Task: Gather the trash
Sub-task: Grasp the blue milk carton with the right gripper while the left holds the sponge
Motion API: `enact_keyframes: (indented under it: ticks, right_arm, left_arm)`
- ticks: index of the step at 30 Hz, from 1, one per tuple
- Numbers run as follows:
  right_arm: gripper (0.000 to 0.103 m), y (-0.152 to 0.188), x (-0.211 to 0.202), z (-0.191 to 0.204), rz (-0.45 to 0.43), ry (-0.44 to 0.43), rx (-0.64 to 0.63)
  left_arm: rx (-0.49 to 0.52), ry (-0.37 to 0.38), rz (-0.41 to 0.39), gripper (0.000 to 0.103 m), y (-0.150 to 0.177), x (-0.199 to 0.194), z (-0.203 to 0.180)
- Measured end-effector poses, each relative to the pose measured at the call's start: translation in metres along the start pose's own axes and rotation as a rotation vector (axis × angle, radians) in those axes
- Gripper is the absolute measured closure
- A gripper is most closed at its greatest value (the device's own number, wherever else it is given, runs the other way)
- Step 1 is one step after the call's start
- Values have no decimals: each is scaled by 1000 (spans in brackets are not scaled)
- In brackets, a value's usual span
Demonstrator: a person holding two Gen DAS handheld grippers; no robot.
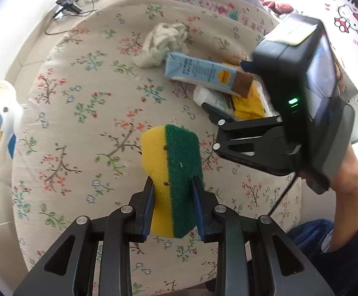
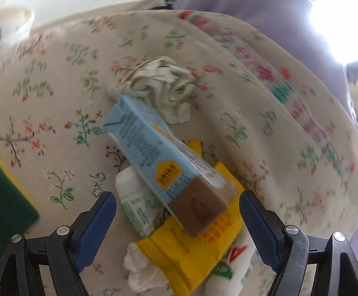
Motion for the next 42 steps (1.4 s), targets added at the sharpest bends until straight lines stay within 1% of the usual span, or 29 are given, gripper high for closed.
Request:
enact_keyframes:
  ticks: [4, 7, 9, 10, 11, 13, 15, 20, 21, 23, 26, 28, 31, 34, 37, 40, 42]
  right_arm:
    - [18, -9, 15, 15, 1, 21, -86]
    - [19, -19, 24, 16, 1, 30, -88]
    - [39, -24, 30, 11, 11, 8, -44]
    - [44, -26, 30, 8, 13, -8, -16]
    - [51, -32, 29, 4, 8, -21, 12]
    - [55, -35, 24, -3, 6, -51, 60]
    - [56, -38, 17, -7, -5, -77, 96]
    - [59, -45, -4, -18, -20, -152, 215]
    - [62, -43, -10, -19, -23, -168, 239]
    - [63, -45, -22, -22, -37, -196, 287]
    - [63, -44, -40, -19, -53, -230, 340]
    - [63, -37, -40, -9, -44, -231, 353]
    - [64, -35, -41, -5, -38, -270, 405]
    - [64, -47, -31, -1, -52, -320, 464]
    - [64, -50, -44, 6, -78, -368, 497]
    - [64, -54, -57, 15, -99, -400, 501]
    - [64, -58, -65, 22, -115, -418, 497]
  left_arm:
    - [-20, 0, -2, 73, -2, -9, 15]
    - [-27, -2, -11, 73, -3, -12, 20]
    - [-32, 0, -14, 73, -3, -10, 15]
    - [-34, 1, -15, 73, -4, -11, 16]
    - [-36, 3, -17, 73, -4, -12, 18]
    - [-38, 8, -22, 73, -5, -15, 18]
    - [-38, 11, -30, 73, -6, -16, 13]
    - [-55, 18, -56, 73, -12, -29, 20]
    - [-58, 16, -62, 73, -11, -28, 22]
    - [-67, -4, -80, 73, -13, -32, 28]
    - [-94, -11, -91, 73, -15, -37, 38]
    - [-113, -5, -101, 73, -16, -42, 44]
    - [-125, -10, -126, 73, -19, -51, 54]
    - [-157, -24, -145, 73, -25, -58, 70]
    - [-200, -27, -162, 73, -28, -70, 89]
    - [-240, -67, -182, 73, -30, -82, 113]
    - [-287, -95, -189, 73, -30, -91, 134]
Point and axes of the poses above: each gripper's, at about its wrist camera, not at the fingertips, and x roughly the way its jaws point, z to its left, y to its underside, the point moved 7 cm from there along x, roughly the way its jaws point, and after that the axes turned 4 degrees about x, right-handed, at the moved point
